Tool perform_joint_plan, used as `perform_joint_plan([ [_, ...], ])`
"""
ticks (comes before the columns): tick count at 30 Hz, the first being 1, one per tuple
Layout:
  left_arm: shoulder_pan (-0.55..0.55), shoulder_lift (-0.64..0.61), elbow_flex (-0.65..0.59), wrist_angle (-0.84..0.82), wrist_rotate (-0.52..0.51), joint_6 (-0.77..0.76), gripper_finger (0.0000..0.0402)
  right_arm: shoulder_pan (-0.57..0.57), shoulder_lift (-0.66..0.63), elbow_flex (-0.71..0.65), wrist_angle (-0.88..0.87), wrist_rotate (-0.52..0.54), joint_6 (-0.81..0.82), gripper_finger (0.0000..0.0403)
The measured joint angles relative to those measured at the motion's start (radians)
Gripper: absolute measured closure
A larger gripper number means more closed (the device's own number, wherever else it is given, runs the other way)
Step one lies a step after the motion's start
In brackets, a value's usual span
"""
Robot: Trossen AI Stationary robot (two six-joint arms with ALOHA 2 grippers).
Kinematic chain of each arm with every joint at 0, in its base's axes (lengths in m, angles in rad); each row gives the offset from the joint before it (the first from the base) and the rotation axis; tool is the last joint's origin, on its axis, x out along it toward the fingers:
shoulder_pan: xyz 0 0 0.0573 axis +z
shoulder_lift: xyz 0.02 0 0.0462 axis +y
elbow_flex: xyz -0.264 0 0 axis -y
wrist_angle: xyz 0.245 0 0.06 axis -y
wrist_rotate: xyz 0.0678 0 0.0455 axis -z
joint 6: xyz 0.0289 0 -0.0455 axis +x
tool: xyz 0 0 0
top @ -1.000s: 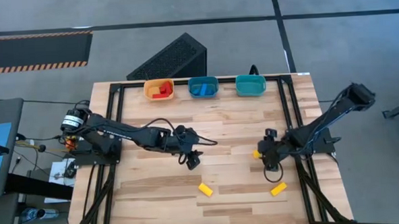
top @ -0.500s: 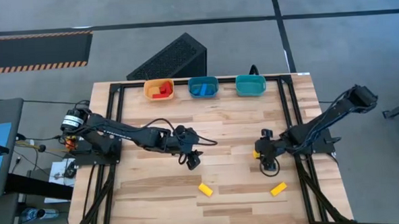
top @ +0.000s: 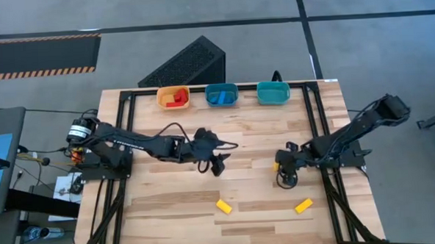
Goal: Sort & place blocks by color
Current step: Put the top right yellow block into the light green container
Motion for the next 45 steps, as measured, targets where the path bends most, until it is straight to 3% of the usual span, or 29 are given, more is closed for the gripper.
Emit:
perform_joint_plan([
  [3, 0.012, 0.000, 0.000, 0.106, -0.001, 0.078, 0.0173, -0.020, -0.014, 0.041, 0.043, 0.012, 0.007, 0.0277],
  [8, 0.001, 0.000, 0.000, 0.313, 0.059, 0.411, 0.0173, -0.069, -0.060, 0.116, 0.114, 0.007, 0.023, 0.0271],
  [11, -0.008, 0.002, 0.000, 0.425, 0.084, 0.523, 0.0172, -0.101, -0.111, 0.171, 0.190, 0.007, 0.023, 0.0268],
  [21, -0.005, 0.007, 0.000, 0.560, 0.001, 0.554, 0.0143, -0.257, -0.224, 0.186, 0.387, -0.168, 0.037, 0.0267],
  [26, -0.006, 0.008, 0.000, 0.576, -0.010, 0.554, 0.0120, -0.317, -0.216, 0.186, 0.611, -0.256, 0.091, 0.0268],
  [36, -0.021, 0.008, 0.000, 0.599, -0.097, 0.673, 0.0108, -0.341, -0.164, 0.186, 0.744, -0.261, 0.188, 0.0267],
  [45, 0.026, 0.008, 0.000, 0.575, 0.004, 0.692, 0.0108, -0.344, -0.077, 0.185, 0.896, -0.259, 0.254, 0.0266],
])
